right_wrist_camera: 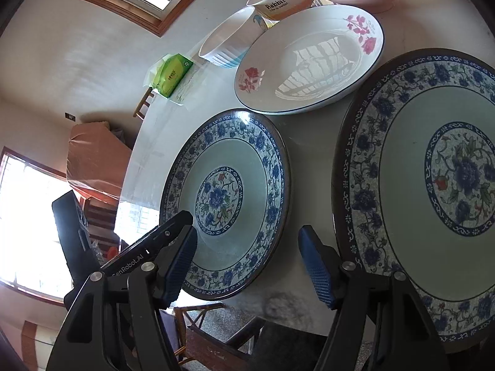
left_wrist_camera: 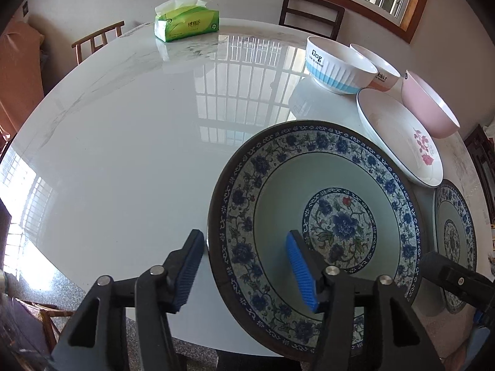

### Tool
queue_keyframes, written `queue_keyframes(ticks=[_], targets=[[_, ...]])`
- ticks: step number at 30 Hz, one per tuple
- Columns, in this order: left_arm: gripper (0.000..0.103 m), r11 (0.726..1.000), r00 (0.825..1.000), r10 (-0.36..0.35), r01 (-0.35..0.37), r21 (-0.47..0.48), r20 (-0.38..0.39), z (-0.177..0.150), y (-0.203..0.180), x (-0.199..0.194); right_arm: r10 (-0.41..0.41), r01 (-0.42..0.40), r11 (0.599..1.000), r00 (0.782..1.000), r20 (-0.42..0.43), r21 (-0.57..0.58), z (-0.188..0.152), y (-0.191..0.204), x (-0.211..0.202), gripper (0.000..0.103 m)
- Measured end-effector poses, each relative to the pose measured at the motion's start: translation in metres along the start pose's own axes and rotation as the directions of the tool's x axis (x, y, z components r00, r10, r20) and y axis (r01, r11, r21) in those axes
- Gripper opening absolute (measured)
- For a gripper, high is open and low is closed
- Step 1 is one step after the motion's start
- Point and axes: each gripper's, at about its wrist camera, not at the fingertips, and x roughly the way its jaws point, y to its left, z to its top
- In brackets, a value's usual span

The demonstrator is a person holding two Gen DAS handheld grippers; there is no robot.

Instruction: Organize plates and bowls

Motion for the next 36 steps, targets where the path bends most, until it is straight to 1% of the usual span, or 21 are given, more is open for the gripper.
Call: queue_keyframes(ticks=[2,4,6,10,15,18,21,27,29,30,33,36], targets=[[0.040,1.000,1.000,0.006,-0.006,-0.028,0.001,0.002,0.003,0.000,-0.026,0.026,1.000,1.000,0.003,-0.013,0.001,0.002,0.003,0.057],[0.037,0.999,1.000,-0.005,0.005,-0.049,0.001,0.003,0.008,0.001,-0.059,0.058,0.998,0.998,-0.006,-0.038,0.002,0.004,0.006,0.042],[0.036,0.998,1.000,-0.005,0.005,-0.060,0.001,0.004,0.013,0.001,-0.073,0.073,0.996,0.997,-0.006,-0.053,0.003,0.006,0.009,0.040],[0.034,0.998,1.000,0.022,-0.021,-0.064,0.008,0.005,0.018,-0.001,-0.091,0.090,0.993,0.996,-0.001,-0.078,0.002,0.006,0.011,0.027],[0.033,0.995,0.999,0.042,-0.041,-0.094,0.010,0.008,0.030,-0.004,-0.099,0.098,0.988,0.995,-0.002,-0.116,0.004,0.014,0.018,0.024],[0.032,0.992,0.999,0.053,-0.052,-0.114,0.010,0.010,0.039,-0.005,-0.086,0.084,0.989,0.996,-0.016,-0.124,0.006,0.017,0.024,0.023],[0.030,0.989,0.997,0.081,-0.078,-0.129,0.017,0.012,0.045,-0.006,-0.086,0.082,0.986,0.996,-0.024,-0.145,0.006,0.024,0.031,0.023],[0.029,0.980,0.991,0.129,-0.122,-0.159,0.033,0.014,0.057,-0.007,-0.069,0.063,0.981,0.997,-0.028,-0.184,0.010,0.037,0.041,0.023],[0.030,0.977,0.991,0.130,-0.121,-0.173,0.040,0.014,0.061,-0.007,-0.060,0.052,0.981,0.998,-0.034,-0.188,0.011,0.039,0.046,0.023],[0.032,0.976,0.992,0.123,-0.114,-0.188,0.038,0.014,0.064,-0.007,-0.059,0.051,0.979,0.998,-0.037,-0.196,0.010,0.039,0.047,0.022],[0.034,0.967,0.992,0.117,-0.105,-0.232,0.040,0.011,0.073,-0.010,-0.049,0.038,0.979,0.998,-0.048,-0.200,0.009,0.038,0.051,0.023],[0.037,0.957,0.991,0.120,-0.102,-0.271,0.053,0.008,0.081,-0.019,-0.044,0.035,0.975,0.998,-0.038,-0.220,0.009,0.037,0.045,0.024]])
